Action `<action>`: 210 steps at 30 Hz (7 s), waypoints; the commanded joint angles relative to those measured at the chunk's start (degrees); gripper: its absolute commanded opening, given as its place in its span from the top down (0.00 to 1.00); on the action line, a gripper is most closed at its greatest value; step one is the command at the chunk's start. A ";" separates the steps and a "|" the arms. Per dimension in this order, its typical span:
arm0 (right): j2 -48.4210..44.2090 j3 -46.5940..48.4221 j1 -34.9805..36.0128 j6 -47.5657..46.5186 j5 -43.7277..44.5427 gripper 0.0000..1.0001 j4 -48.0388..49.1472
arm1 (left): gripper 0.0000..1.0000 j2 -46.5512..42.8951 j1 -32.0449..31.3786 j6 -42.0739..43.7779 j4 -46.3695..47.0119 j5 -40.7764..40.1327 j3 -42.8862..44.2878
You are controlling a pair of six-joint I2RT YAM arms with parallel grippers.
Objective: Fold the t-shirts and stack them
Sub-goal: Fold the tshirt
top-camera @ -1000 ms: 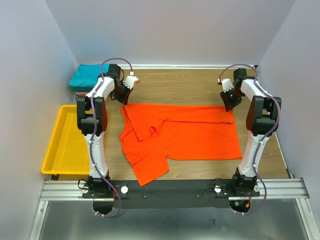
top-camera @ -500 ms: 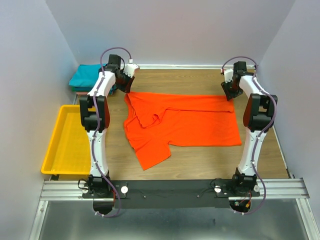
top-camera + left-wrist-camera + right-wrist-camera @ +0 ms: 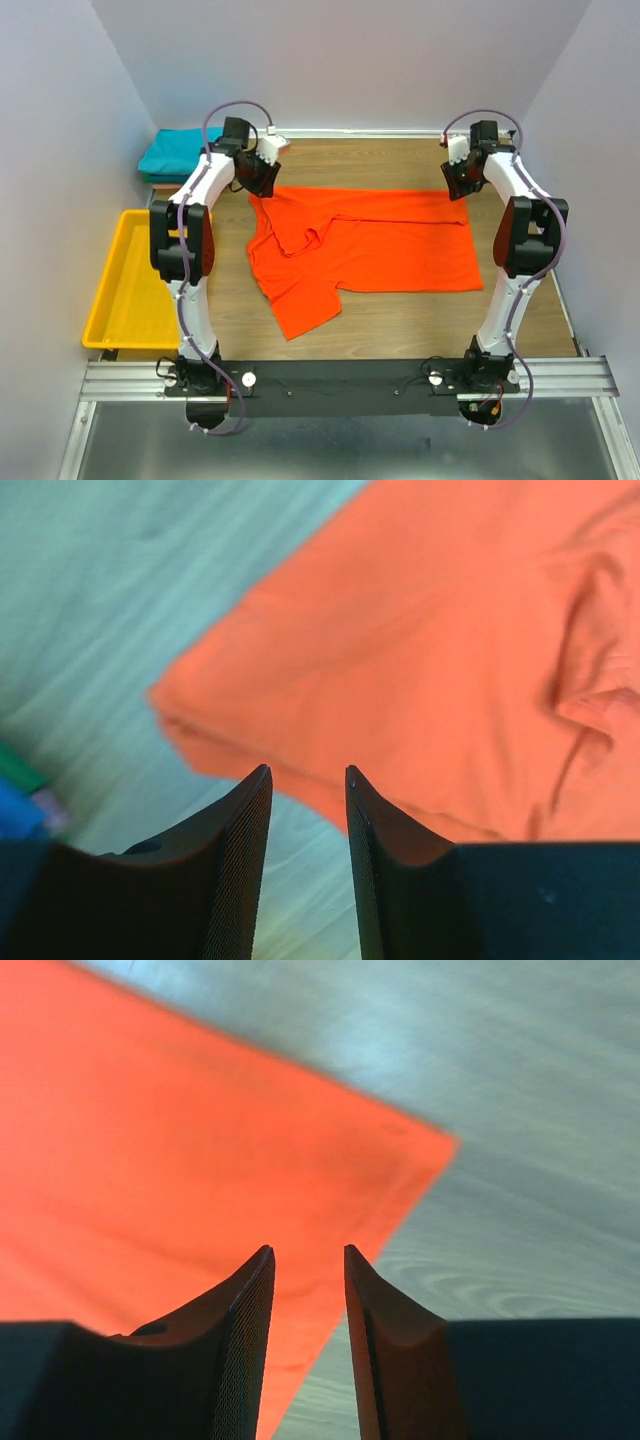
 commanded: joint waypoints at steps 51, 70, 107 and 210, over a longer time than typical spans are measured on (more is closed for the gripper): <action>-23.38 -34.66 0.92 -35.58 0.83 0.42 -9.38 | 0.34 -22.05 -8.10 27.79 -12.80 6.21 -26.52; -21.27 -40.64 0.92 -39.45 6.01 0.55 -2.87 | 0.36 -22.94 -11.89 28.50 -9.46 1.46 -33.73; -32.42 -46.35 0.92 -36.10 8.83 0.99 -2.95 | 1.00 -29.97 -19.01 24.97 -9.98 -2.50 -41.73; 6.51 -8.38 -10.25 -8.15 -2.25 0.86 -13.77 | 0.92 -3.87 0.59 16.89 -7.25 5.86 -20.63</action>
